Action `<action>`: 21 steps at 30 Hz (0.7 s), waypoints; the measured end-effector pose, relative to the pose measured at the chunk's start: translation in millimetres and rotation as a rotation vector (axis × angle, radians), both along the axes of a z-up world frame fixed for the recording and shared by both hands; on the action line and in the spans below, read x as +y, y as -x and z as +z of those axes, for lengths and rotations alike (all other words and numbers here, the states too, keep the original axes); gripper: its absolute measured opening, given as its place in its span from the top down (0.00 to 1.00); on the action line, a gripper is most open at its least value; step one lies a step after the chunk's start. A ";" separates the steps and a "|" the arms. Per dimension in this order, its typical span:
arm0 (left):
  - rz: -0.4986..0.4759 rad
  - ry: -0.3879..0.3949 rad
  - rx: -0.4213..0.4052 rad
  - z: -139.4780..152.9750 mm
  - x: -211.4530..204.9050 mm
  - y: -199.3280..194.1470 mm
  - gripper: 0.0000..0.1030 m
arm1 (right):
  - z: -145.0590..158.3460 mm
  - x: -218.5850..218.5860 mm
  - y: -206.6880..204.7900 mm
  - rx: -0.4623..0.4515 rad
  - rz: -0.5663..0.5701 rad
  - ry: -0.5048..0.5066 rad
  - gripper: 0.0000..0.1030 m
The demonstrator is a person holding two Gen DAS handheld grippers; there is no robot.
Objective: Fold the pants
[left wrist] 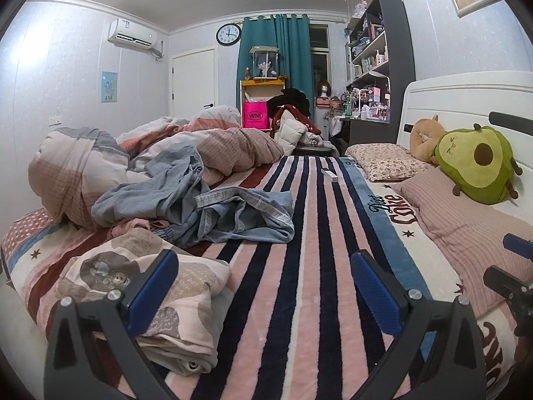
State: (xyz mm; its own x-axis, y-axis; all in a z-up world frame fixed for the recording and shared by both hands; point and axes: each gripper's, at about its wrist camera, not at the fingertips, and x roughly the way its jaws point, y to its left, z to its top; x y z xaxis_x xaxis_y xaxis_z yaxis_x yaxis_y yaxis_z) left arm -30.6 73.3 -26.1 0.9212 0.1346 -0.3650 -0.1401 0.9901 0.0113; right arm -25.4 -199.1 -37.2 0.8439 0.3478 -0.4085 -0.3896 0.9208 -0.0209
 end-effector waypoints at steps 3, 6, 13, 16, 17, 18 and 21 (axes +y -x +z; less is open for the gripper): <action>-0.004 -0.002 0.000 0.1 -1.5 -0.5 0.01 | 0.9 -1.6 0.0 -0.001 -0.007 -0.003 0.01; -0.008 -0.004 0.000 0.4 -5.8 -1.1 0.01 | 1.4 -3.3 -0.3 0.000 -0.008 -0.004 0.01; -0.011 -0.002 -0.001 1.0 -8.7 -1.4 0.01 | 1.3 -4.2 -0.4 0.001 -0.008 -0.005 0.01; -0.010 0.000 -0.001 1.0 -8.5 -1.3 0.01 | 1.4 -4.5 -0.4 0.002 -0.007 -0.006 0.01; -0.010 0.001 -0.001 1.1 -9.4 -1.4 0.01 | 1.4 -4.2 -0.7 0.001 -0.008 -0.005 0.01; -0.011 0.001 -0.002 0.9 -8.5 -1.4 0.01 | 1.4 -4.4 -0.7 0.001 -0.007 -0.005 0.01; -0.011 -0.002 -0.002 0.9 -9.8 -1.7 0.01 | 1.4 -4.8 -1.0 0.001 -0.006 -0.006 0.01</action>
